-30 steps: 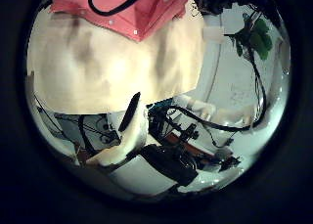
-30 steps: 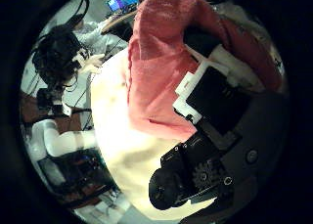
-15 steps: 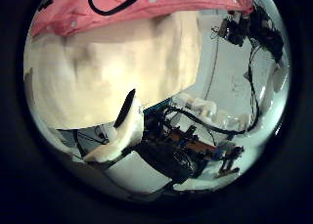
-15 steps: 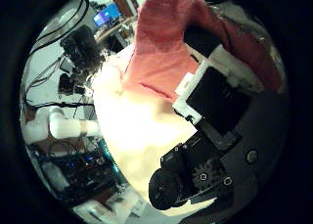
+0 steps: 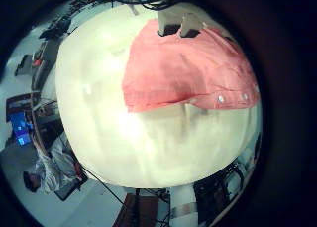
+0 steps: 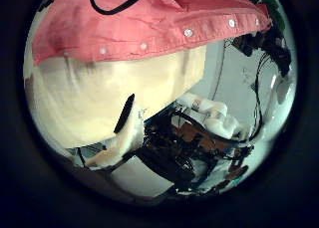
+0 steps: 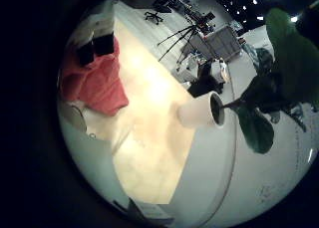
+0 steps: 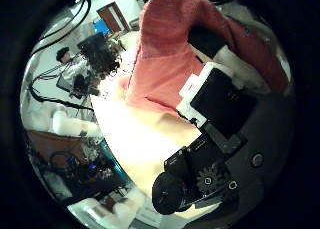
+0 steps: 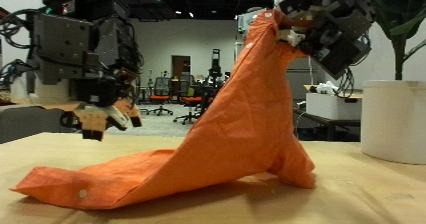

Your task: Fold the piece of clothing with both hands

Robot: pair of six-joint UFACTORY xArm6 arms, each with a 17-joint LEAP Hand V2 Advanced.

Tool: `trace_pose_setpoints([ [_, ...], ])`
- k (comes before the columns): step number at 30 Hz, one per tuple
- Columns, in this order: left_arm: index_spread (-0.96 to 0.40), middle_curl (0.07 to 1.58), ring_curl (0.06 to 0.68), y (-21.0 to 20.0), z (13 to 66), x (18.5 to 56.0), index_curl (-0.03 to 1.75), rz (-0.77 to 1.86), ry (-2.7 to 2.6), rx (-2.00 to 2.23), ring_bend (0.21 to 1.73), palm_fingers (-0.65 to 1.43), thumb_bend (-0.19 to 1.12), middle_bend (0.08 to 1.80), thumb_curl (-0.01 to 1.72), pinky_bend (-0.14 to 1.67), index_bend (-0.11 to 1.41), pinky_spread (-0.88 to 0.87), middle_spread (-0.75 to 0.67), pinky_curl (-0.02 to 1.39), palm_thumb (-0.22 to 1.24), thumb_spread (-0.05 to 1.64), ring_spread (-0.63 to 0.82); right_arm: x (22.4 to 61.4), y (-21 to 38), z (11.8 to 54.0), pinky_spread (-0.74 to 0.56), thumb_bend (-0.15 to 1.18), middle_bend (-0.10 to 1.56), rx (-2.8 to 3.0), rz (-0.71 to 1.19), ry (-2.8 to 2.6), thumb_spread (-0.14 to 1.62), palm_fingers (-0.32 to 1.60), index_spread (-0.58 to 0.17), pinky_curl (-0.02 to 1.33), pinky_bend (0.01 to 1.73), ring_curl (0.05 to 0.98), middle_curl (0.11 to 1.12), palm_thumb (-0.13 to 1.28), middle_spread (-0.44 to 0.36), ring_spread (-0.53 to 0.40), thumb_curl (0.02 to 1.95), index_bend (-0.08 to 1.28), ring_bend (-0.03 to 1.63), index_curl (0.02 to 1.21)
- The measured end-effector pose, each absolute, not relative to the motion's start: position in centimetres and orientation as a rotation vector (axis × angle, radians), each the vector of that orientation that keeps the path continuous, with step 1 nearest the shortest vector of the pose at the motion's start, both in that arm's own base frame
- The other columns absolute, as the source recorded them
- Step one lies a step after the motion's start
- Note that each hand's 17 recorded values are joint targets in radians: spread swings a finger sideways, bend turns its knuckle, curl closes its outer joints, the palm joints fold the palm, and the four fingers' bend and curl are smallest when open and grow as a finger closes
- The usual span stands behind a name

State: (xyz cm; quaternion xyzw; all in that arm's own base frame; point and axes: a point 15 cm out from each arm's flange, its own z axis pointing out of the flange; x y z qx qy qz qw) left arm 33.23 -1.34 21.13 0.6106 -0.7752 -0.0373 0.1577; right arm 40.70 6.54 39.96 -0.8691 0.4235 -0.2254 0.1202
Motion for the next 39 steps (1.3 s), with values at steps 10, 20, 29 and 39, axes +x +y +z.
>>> trace_pose_setpoints([
  [10, 0.12, 0.27, 0.213, -6.5, 18.3, 31.8, 0.33, -0.187, -2.308, 1.531, 0.47, -0.01, -0.02, 0.18, 0.32, 0.32, 0.17, 0.46, 0.32, 0.32, 0.48, 1.17, 0.51, 42.2, 5.4, 39.2, -0.33, -0.01, 1.24, -2.498, -0.621, 1.302, 0.98, 1.18, -0.257, 0.60, 1.27, 0.651, 0.80, 1.06, -0.139, -0.202, 0.97, 1.10, 1.33, 0.71],
  [20, 0.12, 0.27, 0.213, -8.6, 16.5, 30.2, 0.32, -0.202, -2.335, 1.384, 0.47, -0.01, -0.02, 0.18, 0.32, 0.32, 0.17, 0.46, 0.30, 0.32, 0.49, 1.19, 0.51, 45.3, 8.7, 41.5, -0.33, -0.01, 1.23, -2.438, -0.584, 1.267, 0.97, 1.19, -0.253, 0.59, 1.27, 0.644, 0.80, 1.06, -0.138, -0.208, 0.98, 1.10, 1.34, 0.70],
  [29, 0.12, 0.27, 0.217, -9.0, 17.2, 28.5, 0.32, -0.057, -2.309, 1.299, 0.47, 0.00, -0.01, 0.18, 0.32, 0.32, 0.17, 0.44, 0.28, 0.32, 0.52, 1.21, 0.49, 47.0, 13.3, 42.7, -0.33, -0.01, 1.24, -2.449, -0.553, 1.192, 0.95, 1.19, -0.250, 0.58, 1.27, 0.639, 0.80, 1.06, -0.136, -0.209, 0.98, 1.11, 1.34, 0.69],
  [39, 0.11, 0.30, 0.222, -1.7, 20.8, 28.2, 0.31, 0.166, -2.271, 1.539, 0.48, 0.06, -0.01, 0.21, 0.33, 0.30, 0.16, 0.43, 0.24, 0.32, 0.53, 1.21, 0.46, 45.9, 21.8, 39.3, -0.34, -0.01, 1.25, -2.569, -0.445, 1.020, 0.95, 1.19, -0.248, 0.58, 1.27, 0.635, 0.79, 1.06, -0.134, -0.208, 0.98, 1.11, 1.34, 0.68],
])
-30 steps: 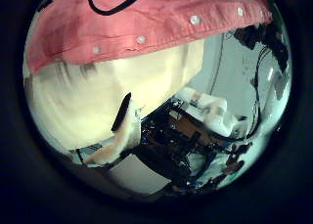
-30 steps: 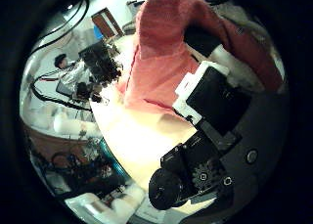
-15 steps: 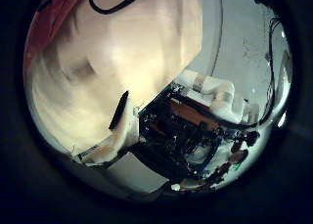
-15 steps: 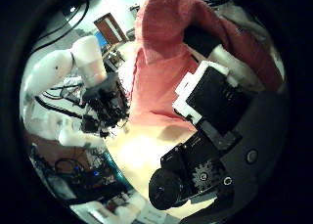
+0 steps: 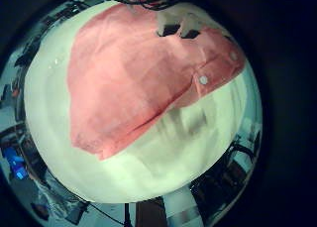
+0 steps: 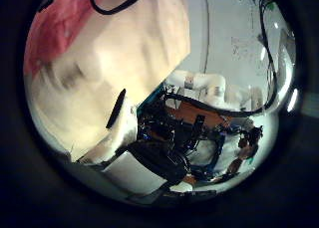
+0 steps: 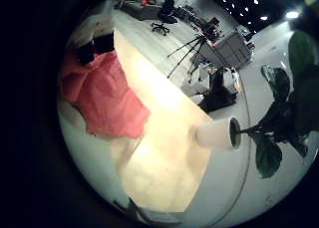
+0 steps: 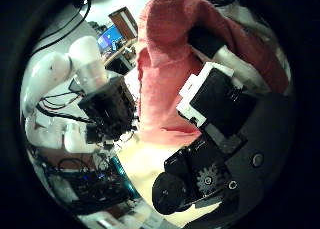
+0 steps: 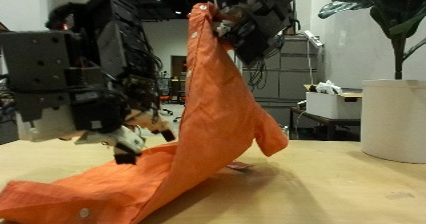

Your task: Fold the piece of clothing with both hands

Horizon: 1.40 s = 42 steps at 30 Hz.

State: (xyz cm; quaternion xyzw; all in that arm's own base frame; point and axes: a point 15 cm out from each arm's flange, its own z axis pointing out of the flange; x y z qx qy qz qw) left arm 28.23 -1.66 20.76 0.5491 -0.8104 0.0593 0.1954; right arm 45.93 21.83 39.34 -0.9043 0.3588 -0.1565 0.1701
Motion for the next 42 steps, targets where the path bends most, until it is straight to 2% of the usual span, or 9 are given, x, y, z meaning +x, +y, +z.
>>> trace_pose_setpoints([
  [11, 0.10, 0.33, 0.212, 8.6, 25.1, 25.6, 0.33, 0.345, -2.113, 1.898, 0.45, 0.18, -0.01, 0.25, 0.37, 0.22, 0.19, 0.37, 0.18, 0.30, 0.59, 1.18, 0.39, 43.9, 31.8, 35.9, -0.33, -0.01, 1.26, -2.701, -0.366, 0.780, 0.94, 1.19, -0.247, 0.58, 1.27, 0.632, 0.79, 1.07, -0.132, -0.199, 0.97, 1.11, 1.34, 0.68],
  [17, 0.09, 0.34, 0.204, 9.9, 24.5, 24.0, 0.36, 0.341, -2.057, 1.934, 0.42, 0.22, -0.02, 0.24, 0.39, 0.19, 0.19, 0.36, 0.14, 0.29, 0.61, 1.16, 0.35, 43.6, 36.8, 36.8, -0.33, -0.01, 1.26, -2.737, -0.414, 0.640, 0.95, 1.19, -0.248, 0.58, 1.27, 0.632, 0.78, 1.08, -0.131, -0.198, 0.98, 1.11, 1.34, 0.68],
  [23, 0.06, 0.38, 0.199, 10.6, 24.9, 23.3, 0.38, 0.405, -2.009, 1.985, 0.43, 0.33, -0.01, 0.34, 0.42, 0.15, 0.19, 0.32, 0.07, 0.26, 0.62, 1.15, 0.29, 42.4, 40.5, 32.9, -0.34, -0.02, 1.25, -2.798, -0.348, 0.560, 0.98, 1.16, -0.256, 0.58, 1.27, 0.633, 0.78, 1.04, -0.137, -0.195, 0.96, 1.10, 1.36, 0.68],
  [27, 0.04, 0.42, 0.206, 10.9, 25.2, 22.4, 0.41, 0.431, -1.985, 2.004, 0.45, 0.36, -0.02, 0.41, 0.44, 0.15, 0.22, 0.29, 0.00, 0.24, 0.61, 1.14, 0.23, 44.2, 42.5, 32.8, -0.37, -0.03, 1.23, -2.753, -0.319, 0.584, 1.07, 1.14, -0.267, 0.56, 1.25, 0.619, 0.78, 0.94, -0.142, -0.208, 0.90, 1.06, 1.34, 0.68],
  [30, 0.02, 0.45, 0.213, 11.8, 26.0, 21.9, 0.43, 0.458, -1.975, 2.057, 0.46, 0.35, -0.02, 0.43, 0.46, 0.16, 0.24, 0.28, -0.03, 0.22, 0.61, 1.13, 0.20, 45.9, 41.4, 32.3, -0.46, -0.02, 1.20, -2.721, -0.265, 0.670, 1.13, 1.07, -0.292, 0.53, 1.19, 0.588, 0.75, 0.87, -0.157, -0.239, 0.84, 0.96, 1.29, 0.67],
  [35, 0.01, 0.47, 0.216, 12.8, 26.8, 21.9, 0.46, 0.499, -1.963, 2.139, 0.47, 0.34, -0.02, 0.43, 0.48, 0.17, 0.26, 0.28, -0.04, 0.22, 0.60, 1.12, 0.18, 46.9, 40.0, 31.4, -0.56, 0.00, 1.02, -2.708, -0.206, 0.698, 1.20, 0.56, -0.360, 0.51, 1.20, 0.544, 0.69, 0.91, -0.192, -0.364, 0.77, 0.67, 1.16, 0.63],
  [37, 0.00, 0.47, 0.217, 13.0, 26.9, 21.6, 0.47, 0.506, -1.955, 2.157, 0.48, 0.34, -0.02, 0.43, 0.49, 0.18, 0.27, 0.28, -0.04, 0.22, 0.61, 1.12, 0.18, 46.9, 39.6, 31.0, -0.53, -0.01, 0.95, -2.709, -0.176, 0.687, 1.20, 0.38, -0.371, 0.49, 1.19, 0.523, 0.66, 0.93, -0.174, -0.356, 0.76, 0.46, 1.17, 0.56],
  [39, 0.00, 0.48, 0.217, 13.0, 26.8, 21.6, 0.48, 0.507, -1.957, 2.156, 0.48, 0.33, -0.02, 0.43, 0.50, 0.18, 0.27, 0.28, -0.04, 0.22, 0.61, 1.11, 0.18, 46.7, 39.2, 31.0, -0.43, -0.03, 0.82, -2.697, -0.130, 0.664, 1.18, 0.17, -0.391, 0.49, 1.17, 0.514, 0.62, 0.90, -0.151, -0.325, 0.74, 0.31, 1.19, 0.50],
  [42, -0.01, 0.49, 0.217, 12.8, 27.0, 21.9, 0.50, 0.515, -1.958, 2.158, 0.48, 0.33, -0.02, 0.43, 0.51, 0.18, 0.28, 0.28, -0.05, 0.22, 0.61, 1.11, 0.18, 47.0, 37.8, 31.2, -0.23, -0.05, 0.58, -2.696, -0.082, 0.654, 1.13, -0.06, -0.427, 0.47, 1.15, 0.468, 0.52, 0.81, -0.096, -0.229, 0.70, 0.26, 1.08, 0.44],
])
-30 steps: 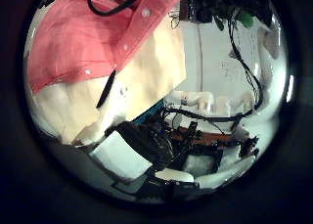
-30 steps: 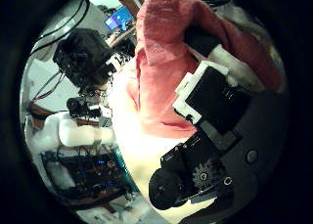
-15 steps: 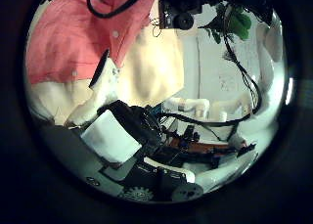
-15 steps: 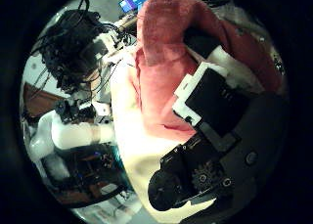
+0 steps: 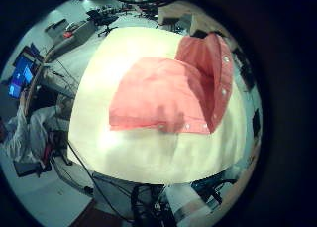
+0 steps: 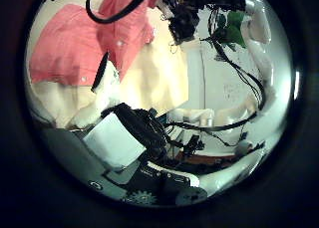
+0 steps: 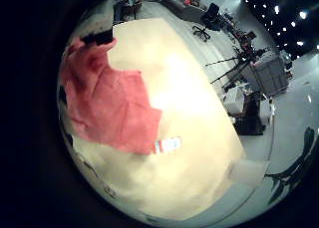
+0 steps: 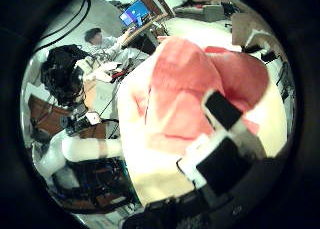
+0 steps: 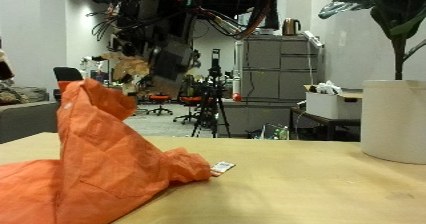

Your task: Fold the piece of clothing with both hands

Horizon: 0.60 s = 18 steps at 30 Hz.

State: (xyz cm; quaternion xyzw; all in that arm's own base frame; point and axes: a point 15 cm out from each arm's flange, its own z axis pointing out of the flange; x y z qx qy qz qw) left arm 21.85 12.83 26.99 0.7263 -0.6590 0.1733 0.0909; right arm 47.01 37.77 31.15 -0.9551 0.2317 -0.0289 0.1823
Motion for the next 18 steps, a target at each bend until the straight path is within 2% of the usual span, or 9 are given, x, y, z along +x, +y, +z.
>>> trace_pose_setpoints([
  [3, -0.01, 0.50, 0.216, 12.0, 26.9, 22.2, 0.51, 0.518, -1.966, 2.138, 0.48, 0.33, -0.02, 0.43, 0.52, 0.18, 0.28, 0.28, -0.05, 0.22, 0.61, 1.10, 0.18, 47.2, 36.1, 32.4, -0.04, -0.05, 0.42, -2.688, -0.066, 0.657, 1.11, -0.08, -0.445, 0.45, 1.18, 0.404, 0.44, 0.74, -0.038, -0.102, 0.66, 0.17, 0.96, 0.38],
  [6, -0.01, 0.51, 0.216, 11.6, 26.8, 22.4, 0.52, 0.512, -1.969, 2.132, 0.49, 0.32, -0.02, 0.42, 0.52, 0.19, 0.27, 0.28, -0.05, 0.22, 0.61, 1.10, 0.18, 47.9, 33.9, 34.8, 0.15, -0.03, 0.36, -2.659, -0.092, 0.693, 1.10, -0.06, -0.453, 0.42, 1.14, 0.355, 0.40, 0.69, -0.009, 0.004, 0.62, 0.16, 0.87, 0.35],
  [8, -0.01, 0.51, 0.215, 11.7, 26.8, 22.5, 0.53, 0.512, -1.973, 2.136, 0.49, 0.32, -0.02, 0.42, 0.53, 0.19, 0.27, 0.28, -0.05, 0.22, 0.60, 1.10, 0.19, 48.3, 32.1, 36.3, 0.20, -0.02, 0.35, -2.640, -0.110, 0.724, 1.10, -0.05, -0.450, 0.41, 1.11, 0.338, 0.39, 0.69, -0.003, 0.035, 0.62, 0.17, 0.84, 0.34],
  [13, -0.02, 0.51, 0.215, 11.6, 27.1, 22.9, 0.55, 0.512, -1.990, 2.131, 0.50, 0.31, -0.02, 0.37, 0.53, 0.20, 0.28, 0.28, -0.03, 0.23, 0.60, 1.09, 0.20, 49.0, 26.5, 39.7, 0.33, 0.00, 0.34, -2.593, -0.141, 0.849, 1.07, 0.01, -0.424, 0.35, 1.01, 0.298, 0.38, 0.82, 0.008, 0.102, 0.61, 0.19, 0.78, 0.34],
  [18, -0.01, 0.46, 0.215, 10.4, 27.8, 23.8, 0.57, 0.504, -2.039, 2.097, 0.49, 0.26, -0.02, 0.21, 0.54, 0.23, 0.30, 0.29, 0.03, 0.26, 0.60, 1.09, 0.23, 46.6, 21.2, 41.5, 0.42, -0.01, 0.34, -2.598, -0.063, 0.999, 1.03, 0.05, -0.392, 0.28, 0.89, 0.262, 0.37, 0.90, 0.016, 0.163, 0.61, 0.20, 0.70, 0.35],
])
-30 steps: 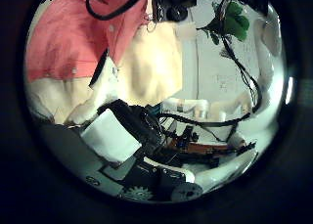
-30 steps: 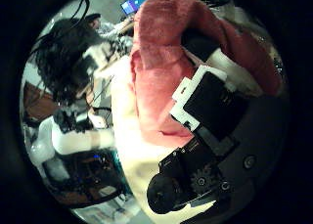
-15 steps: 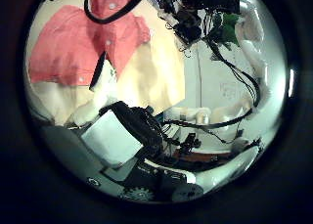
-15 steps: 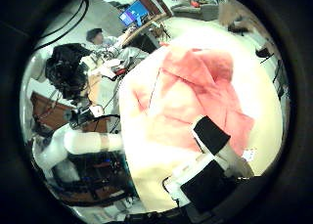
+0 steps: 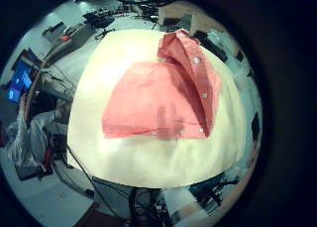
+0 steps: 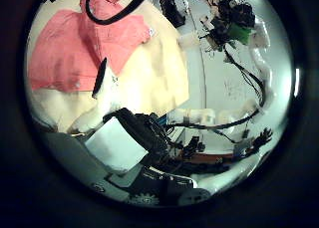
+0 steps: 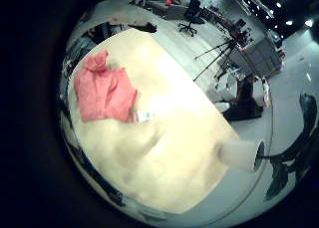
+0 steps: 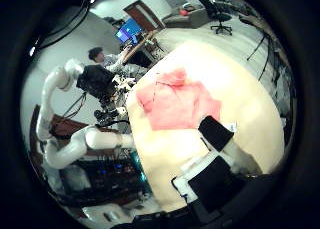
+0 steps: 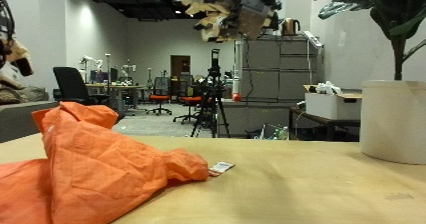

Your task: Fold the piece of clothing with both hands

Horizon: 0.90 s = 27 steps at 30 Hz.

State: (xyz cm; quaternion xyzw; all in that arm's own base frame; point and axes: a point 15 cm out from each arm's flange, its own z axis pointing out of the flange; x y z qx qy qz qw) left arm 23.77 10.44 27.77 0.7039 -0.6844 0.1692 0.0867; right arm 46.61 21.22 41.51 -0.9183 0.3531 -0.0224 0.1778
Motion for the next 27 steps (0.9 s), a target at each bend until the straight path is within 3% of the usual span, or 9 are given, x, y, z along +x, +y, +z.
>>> trace_pose_setpoints([
  [7, -0.02, 0.38, 0.202, 10.3, 29.0, 28.3, 0.54, 0.428, -2.296, 2.064, 0.46, 0.16, 0.00, 0.15, 0.57, 0.27, 0.26, 0.35, 0.10, 0.28, 0.72, 1.09, 0.32, 41.7, 13.0, 40.5, 0.44, -0.01, 0.30, -2.685, 0.125, 1.215, 1.00, 0.01, -0.362, 0.23, 0.74, 0.225, 0.35, 0.95, 0.057, 0.205, 0.61, 0.19, 0.58, 0.35],
  [18, -0.09, 0.28, 0.199, 14.9, 31.1, 35.4, 0.49, -0.047, -2.819, 1.893, 0.44, 0.03, -0.01, 0.15, 0.61, 0.31, 0.21, 0.42, 0.16, 0.31, 0.81, 1.03, 0.44, 36.9, 8.6, 33.8, 0.42, -0.01, 0.25, -2.779, 0.227, 1.330, 1.02, 0.04, -0.344, 0.22, 0.63, 0.202, 0.33, 0.96, 0.082, 0.232, 0.63, 0.17, 0.48, 0.33],
  [22, -0.09, 0.27, 0.207, 13.7, 32.0, 37.1, 0.46, -0.082, -2.908, 1.794, 0.45, 0.00, -0.02, 0.16, 0.62, 0.33, 0.16, 0.42, 0.20, 0.31, 0.80, 1.01, 0.45, 36.6, 8.1, 32.8, 0.42, -0.01, 0.24, -2.781, 0.247, 1.345, 1.02, 0.05, -0.343, 0.22, 0.62, 0.203, 0.33, 0.95, 0.083, 0.233, 0.63, 0.17, 0.46, 0.32],
  [27, -0.08, 0.26, 0.213, 11.2, 31.4, 38.4, 0.42, -0.026, -2.898, 1.765, 0.47, 0.00, -0.05, 0.18, 0.60, 0.36, 0.16, 0.43, 0.23, 0.32, 0.64, 0.98, 0.46, 36.8, 7.1, 32.6, 0.42, -0.01, 0.22, -2.761, 0.250, 1.382, 1.03, 0.05, -0.342, 0.22, 0.58, 0.204, 0.33, 0.96, 0.089, 0.235, 0.64, 0.16, 0.44, 0.31],
])
